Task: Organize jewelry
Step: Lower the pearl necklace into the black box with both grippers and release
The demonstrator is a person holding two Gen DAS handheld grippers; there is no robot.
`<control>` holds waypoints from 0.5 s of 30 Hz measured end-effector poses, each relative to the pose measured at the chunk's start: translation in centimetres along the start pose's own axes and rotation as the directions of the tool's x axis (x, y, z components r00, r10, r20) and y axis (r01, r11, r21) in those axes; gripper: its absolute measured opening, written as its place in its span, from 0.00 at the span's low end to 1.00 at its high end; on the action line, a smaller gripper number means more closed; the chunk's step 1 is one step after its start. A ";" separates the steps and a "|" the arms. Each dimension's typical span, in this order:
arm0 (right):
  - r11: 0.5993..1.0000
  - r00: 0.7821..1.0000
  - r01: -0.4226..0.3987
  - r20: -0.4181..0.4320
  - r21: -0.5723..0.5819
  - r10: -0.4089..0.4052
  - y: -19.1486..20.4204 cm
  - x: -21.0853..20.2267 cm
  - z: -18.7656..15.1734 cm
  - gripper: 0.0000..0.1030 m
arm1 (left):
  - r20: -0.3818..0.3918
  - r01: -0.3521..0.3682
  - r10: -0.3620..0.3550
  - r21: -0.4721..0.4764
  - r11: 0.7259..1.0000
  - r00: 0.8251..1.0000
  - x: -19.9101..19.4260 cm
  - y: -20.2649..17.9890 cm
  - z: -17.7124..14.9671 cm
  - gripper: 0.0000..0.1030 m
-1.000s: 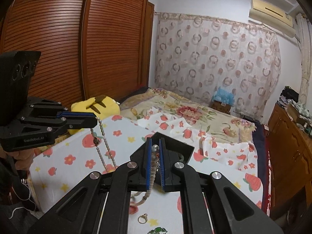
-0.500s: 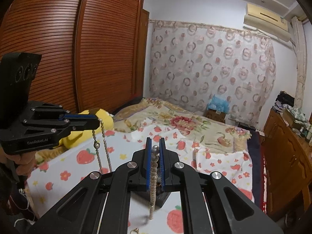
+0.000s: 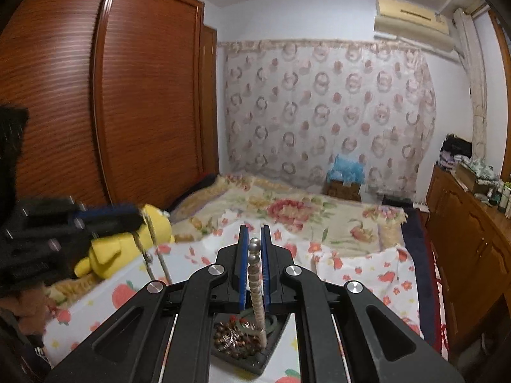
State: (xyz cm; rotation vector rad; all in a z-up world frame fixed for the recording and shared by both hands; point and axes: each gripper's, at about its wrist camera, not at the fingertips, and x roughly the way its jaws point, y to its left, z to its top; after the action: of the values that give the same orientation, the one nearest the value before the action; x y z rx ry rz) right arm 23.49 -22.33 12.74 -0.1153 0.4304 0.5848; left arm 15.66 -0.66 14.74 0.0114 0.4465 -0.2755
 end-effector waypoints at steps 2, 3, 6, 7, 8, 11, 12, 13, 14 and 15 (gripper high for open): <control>1.000 0.999 -0.014 -0.039 0.013 0.014 -0.2 1.2 -1.2 0.08 | -0.005 -0.002 0.002 -0.005 1.000 1.000 0.6 0.2 0.2 0.04; 1.000 0.998 -0.018 -0.066 0.021 0.020 -0.4 2.1 -2.1 0.08 | -0.008 -0.005 0.005 -0.007 1.000 1.000 0.9 0.3 0.3 0.04; 0.999 0.993 -0.025 -0.114 0.048 0.031 -0.7 3.8 -4.0 0.08 | -0.017 -0.013 0.013 -0.014 1.000 1.000 1.8 0.6 0.2 0.04; 0.998 0.991 -0.027 -0.127 0.057 0.034 -0.7 4.3 -4.6 0.08 | -0.023 -0.017 0.017 -0.017 1.000 1.000 2.2 0.8 0.2 0.04; 0.997 0.990 -0.031 -0.139 0.066 0.040 -0.7 4.8 -5.1 0.08 | -0.026 -0.020 0.019 -0.020 1.000 0.999 2.6 0.9 0.2 0.04; 0.996 0.985 -0.037 -0.164 0.081 0.050 -0.6 5.6 -6.6 0.09 | -0.034 -0.019 0.018 -0.026 0.999 0.999 3.5 1.1 0.2 0.04; 0.996 0.984 -0.038 -0.170 0.079 0.050 -0.4 5.8 -7.0 0.09 | -0.036 -0.019 0.018 -0.026 0.999 0.999 3.7 1.0 0.1 0.04; 0.996 0.983 -0.039 -0.174 0.077 0.052 -0.2 5.8 -7.4 0.09 | -0.040 -0.018 0.017 -0.025 1.000 0.999 4.0 1.0 0.2 0.04; 0.996 0.983 -0.041 -0.178 0.077 0.055 -0.1 6.0 -7.6 0.09 | -0.042 -0.019 0.018 -0.024 1.000 0.999 4.3 0.9 0.4 0.04; 0.996 0.982 -0.044 -0.180 0.077 0.057 -0.1 6.0 -7.8 0.09 | -0.042 -0.019 0.018 -0.023 1.000 0.999 4.3 0.7 0.4 0.04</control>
State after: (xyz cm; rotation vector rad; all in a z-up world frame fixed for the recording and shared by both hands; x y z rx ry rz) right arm 25.18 -21.09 3.17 -0.0891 0.6331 0.6102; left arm 19.78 -1.10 13.18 -0.0017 0.4905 -0.2525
